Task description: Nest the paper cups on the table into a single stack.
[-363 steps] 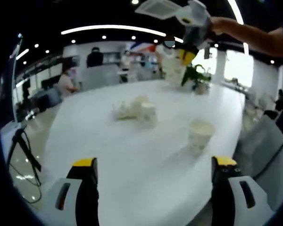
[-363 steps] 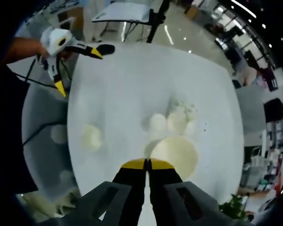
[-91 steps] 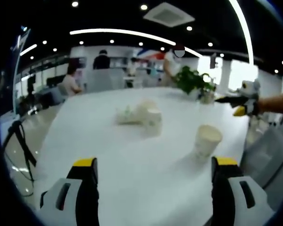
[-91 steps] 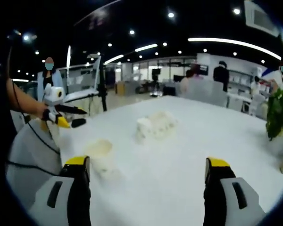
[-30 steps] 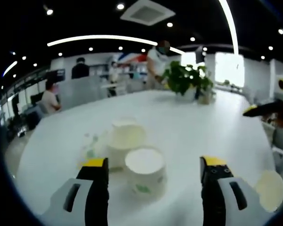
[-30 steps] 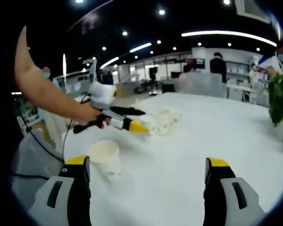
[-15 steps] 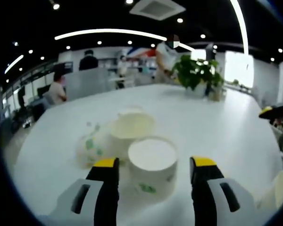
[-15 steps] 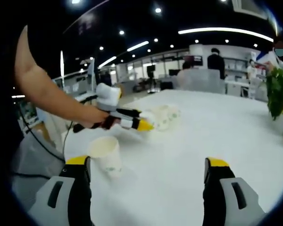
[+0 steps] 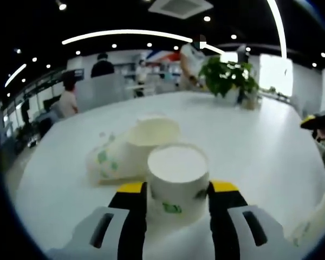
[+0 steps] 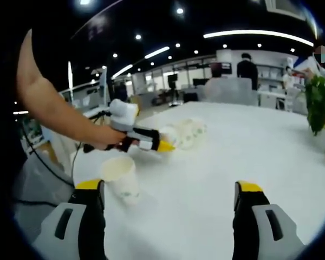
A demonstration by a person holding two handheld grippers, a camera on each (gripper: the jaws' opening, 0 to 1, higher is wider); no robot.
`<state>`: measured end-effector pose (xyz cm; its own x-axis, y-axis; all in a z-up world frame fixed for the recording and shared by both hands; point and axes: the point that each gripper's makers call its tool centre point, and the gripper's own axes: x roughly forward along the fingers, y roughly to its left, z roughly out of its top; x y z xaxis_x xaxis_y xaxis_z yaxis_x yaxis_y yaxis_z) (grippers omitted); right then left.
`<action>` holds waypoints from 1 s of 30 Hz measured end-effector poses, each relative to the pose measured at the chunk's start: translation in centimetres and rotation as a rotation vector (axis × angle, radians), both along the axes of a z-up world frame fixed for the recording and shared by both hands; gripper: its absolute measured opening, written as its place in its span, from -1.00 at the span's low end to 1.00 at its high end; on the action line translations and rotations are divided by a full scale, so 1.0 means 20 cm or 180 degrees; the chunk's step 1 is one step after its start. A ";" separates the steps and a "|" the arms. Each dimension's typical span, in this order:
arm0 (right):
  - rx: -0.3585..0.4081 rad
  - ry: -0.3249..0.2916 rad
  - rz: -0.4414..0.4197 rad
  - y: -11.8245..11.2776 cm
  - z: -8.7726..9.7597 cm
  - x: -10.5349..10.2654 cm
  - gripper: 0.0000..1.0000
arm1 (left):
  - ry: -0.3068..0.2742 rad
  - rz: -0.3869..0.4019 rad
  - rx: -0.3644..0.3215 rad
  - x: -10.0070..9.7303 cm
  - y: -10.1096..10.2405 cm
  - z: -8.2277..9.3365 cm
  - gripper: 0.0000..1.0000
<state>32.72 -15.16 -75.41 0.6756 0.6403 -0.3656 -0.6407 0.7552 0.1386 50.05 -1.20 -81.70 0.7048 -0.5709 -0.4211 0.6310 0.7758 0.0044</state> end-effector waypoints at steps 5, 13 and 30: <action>-0.0028 0.0029 0.0021 0.00 -0.02 -0.01 0.95 | 0.0026 -0.0037 -0.0009 -0.01 0.00 0.00 -0.25; -0.0045 0.0054 0.0040 0.01 -0.03 -0.03 0.95 | 0.0044 -0.0056 -0.0032 -0.03 0.00 0.00 -0.25; -0.0047 0.0029 0.0062 0.02 -0.01 -0.04 0.95 | 0.0037 -0.0206 0.0041 -0.10 0.03 0.02 -0.25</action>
<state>31.93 -14.77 -75.70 0.6596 0.6477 -0.3813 -0.6540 0.7446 0.1335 48.03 -0.55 -81.36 0.6616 -0.6096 -0.4366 0.6799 0.7333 0.0064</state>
